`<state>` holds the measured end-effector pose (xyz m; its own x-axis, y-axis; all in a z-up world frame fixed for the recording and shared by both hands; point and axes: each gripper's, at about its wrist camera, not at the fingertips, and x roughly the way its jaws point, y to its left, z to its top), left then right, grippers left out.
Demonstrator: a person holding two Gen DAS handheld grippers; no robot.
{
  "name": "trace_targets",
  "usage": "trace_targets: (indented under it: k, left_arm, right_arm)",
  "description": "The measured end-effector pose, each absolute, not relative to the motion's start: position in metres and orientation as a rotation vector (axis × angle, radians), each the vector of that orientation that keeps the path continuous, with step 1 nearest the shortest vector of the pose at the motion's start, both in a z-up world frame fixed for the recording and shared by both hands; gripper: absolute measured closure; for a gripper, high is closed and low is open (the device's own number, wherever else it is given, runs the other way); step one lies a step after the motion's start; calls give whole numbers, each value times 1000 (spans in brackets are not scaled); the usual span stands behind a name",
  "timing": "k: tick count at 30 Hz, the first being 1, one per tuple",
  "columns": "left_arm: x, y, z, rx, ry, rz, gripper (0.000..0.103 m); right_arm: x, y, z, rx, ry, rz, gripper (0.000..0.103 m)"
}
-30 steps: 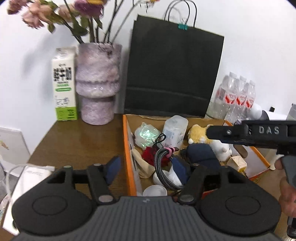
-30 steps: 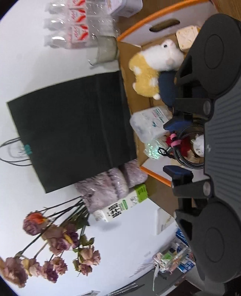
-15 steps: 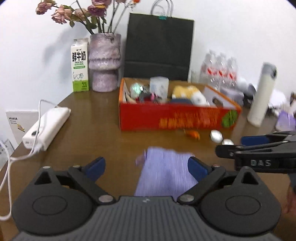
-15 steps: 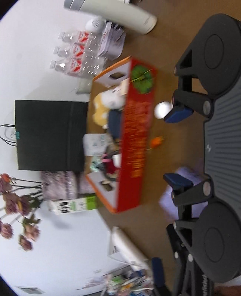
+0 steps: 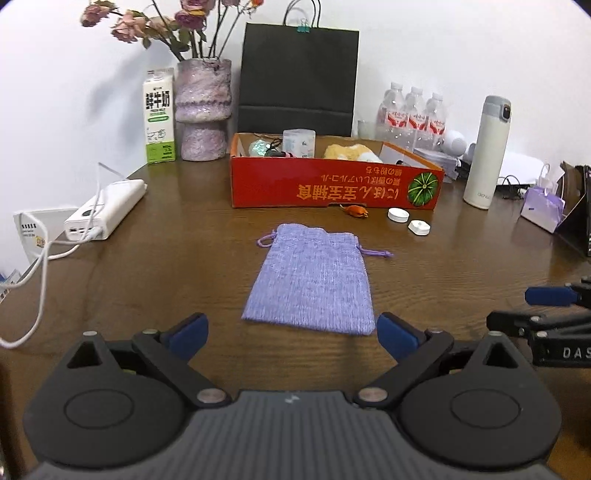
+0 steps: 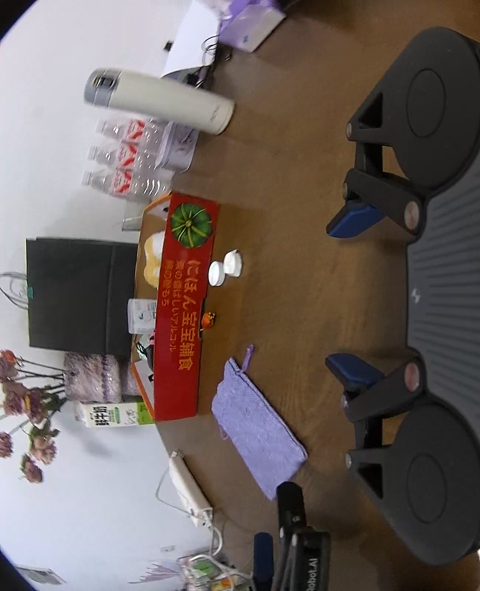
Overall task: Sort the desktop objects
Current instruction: 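Grasp the purple pouch with left gripper while right gripper grasps a white cap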
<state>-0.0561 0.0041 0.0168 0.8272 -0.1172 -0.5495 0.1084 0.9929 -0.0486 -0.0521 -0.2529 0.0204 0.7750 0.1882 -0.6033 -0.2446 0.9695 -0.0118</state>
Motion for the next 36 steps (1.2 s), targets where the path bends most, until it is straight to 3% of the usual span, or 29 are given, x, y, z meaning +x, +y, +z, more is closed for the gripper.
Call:
trace_targets:
  k: [12, 18, 25, 29, 32, 34, 36]
  left_arm:
    - [-55, -2, 16, 4, 606, -154, 1]
    - [-4, -19, 18, 72, 614, -192, 1]
    - [58, -15, 8, -26, 734, -186, 1]
    - [64, -13, 4, -16, 730, -171, 3]
    - [62, -20, 4, 48, 723, -145, 14]
    - [57, -22, 5, 54, 707, -140, 31]
    - [54, -23, 6, 51, 700, -141, 46]
  right_arm:
    - [-77, -261, 26, -85, 591, 243, 29]
    - [-17, -270, 30, 12, 646, 184, 35]
    - [85, -257, 21, 27, 713, 185, 52]
    - [117, -252, 18, 8, 712, 181, 57]
    - [129, -247, 12, -15, 724, 186, 71]
    - [131, -245, 7, -20, 725, 195, 78]
    - [129, -240, 5, -50, 701, 198, 78]
